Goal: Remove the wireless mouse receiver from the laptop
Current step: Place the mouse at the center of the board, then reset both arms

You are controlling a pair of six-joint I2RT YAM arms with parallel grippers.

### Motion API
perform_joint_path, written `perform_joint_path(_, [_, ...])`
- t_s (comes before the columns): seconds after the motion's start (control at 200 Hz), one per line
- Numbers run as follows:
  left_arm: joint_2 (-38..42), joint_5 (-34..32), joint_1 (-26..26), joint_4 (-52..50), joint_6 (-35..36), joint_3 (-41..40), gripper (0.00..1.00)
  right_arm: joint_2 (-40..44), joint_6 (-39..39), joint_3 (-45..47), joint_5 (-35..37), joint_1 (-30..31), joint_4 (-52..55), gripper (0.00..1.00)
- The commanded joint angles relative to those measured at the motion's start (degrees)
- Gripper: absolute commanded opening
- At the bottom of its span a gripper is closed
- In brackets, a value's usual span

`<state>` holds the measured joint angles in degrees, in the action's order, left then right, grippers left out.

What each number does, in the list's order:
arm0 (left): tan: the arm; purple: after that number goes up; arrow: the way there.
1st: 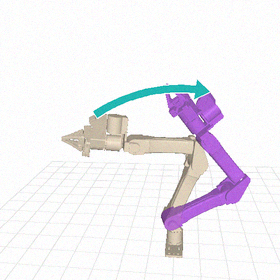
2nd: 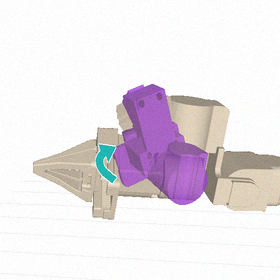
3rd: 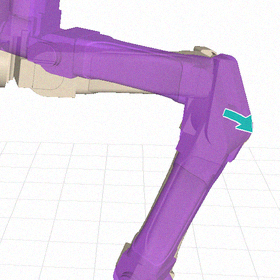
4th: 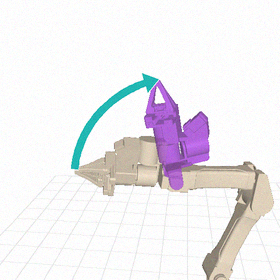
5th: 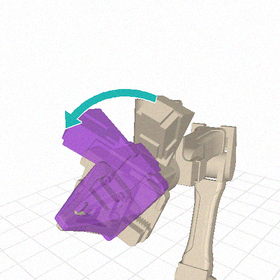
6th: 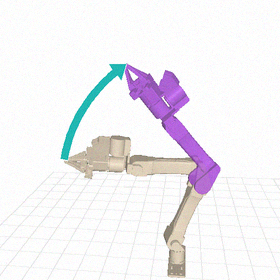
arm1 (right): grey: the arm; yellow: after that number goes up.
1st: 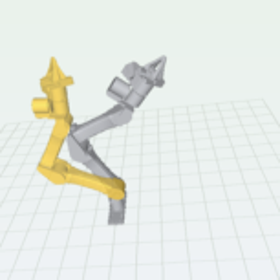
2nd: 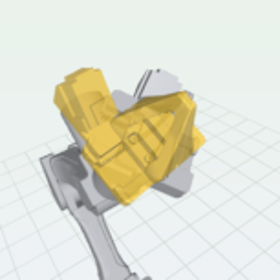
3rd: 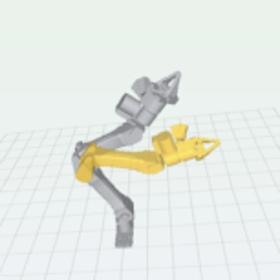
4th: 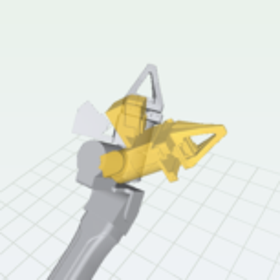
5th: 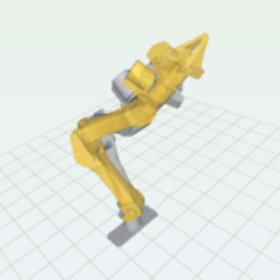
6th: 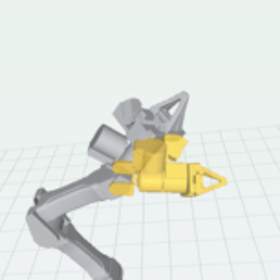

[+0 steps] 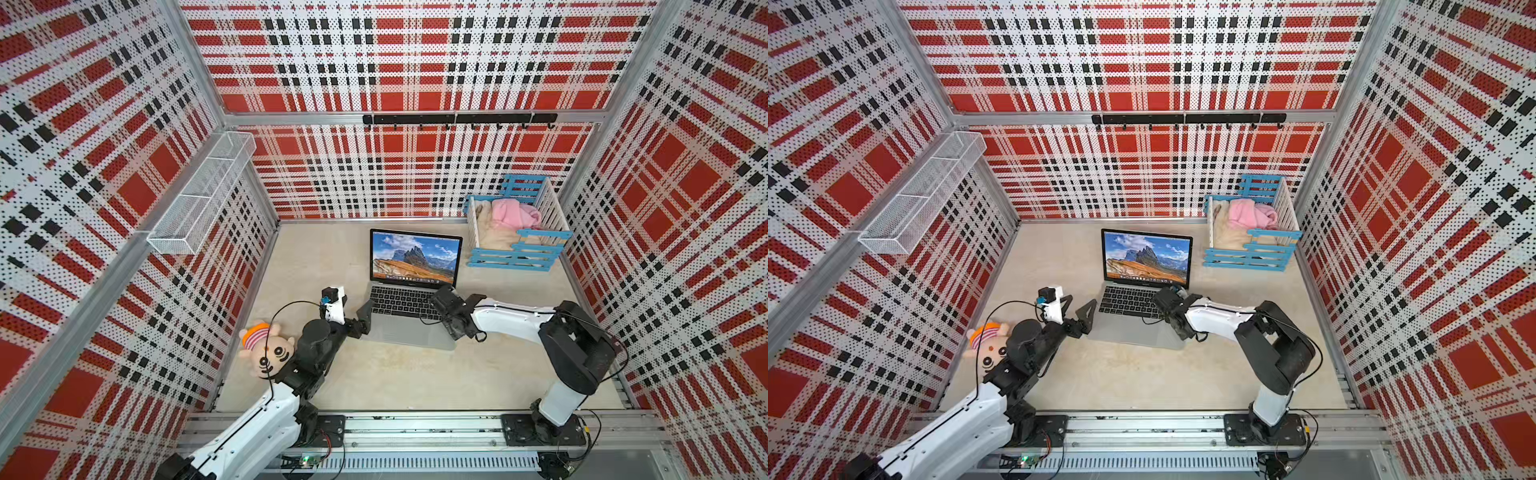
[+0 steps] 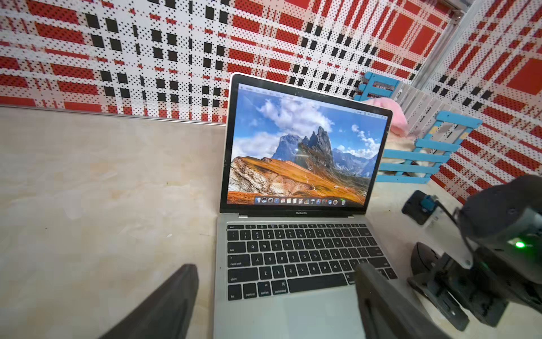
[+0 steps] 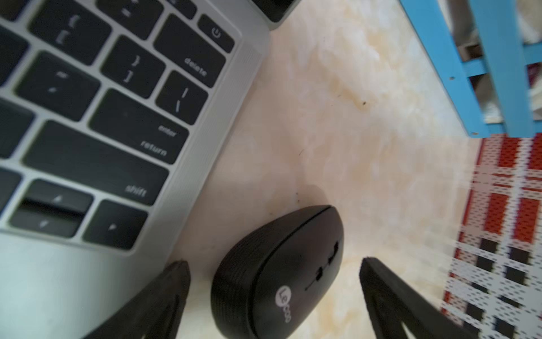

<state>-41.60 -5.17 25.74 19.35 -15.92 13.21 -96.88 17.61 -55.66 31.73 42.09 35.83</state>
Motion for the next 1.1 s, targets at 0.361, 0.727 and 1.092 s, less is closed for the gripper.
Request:
perform_joint_path(0.361, [3.2, 6.2, -23.8, 2.1, -10.2, 0.5, 0.88, 30.4, 2.5, 13.4, -30.1, -33.4, -24.8, 1.00])
perform_joint_path(0.727, [-4.4, 5.4, -30.9, 9.9, -5.5, 1.3, 0.88, 24.4, -11.7, 33.5, -25.9, -41.4, -72.9, 1.00])
perform_joint_path(1.092, [-25.1, 4.9, -32.7, 30.4, 6.5, -0.7, 0.87, 9.6, -13.7, 36.0, -27.9, -41.4, -92.4, 1.00])
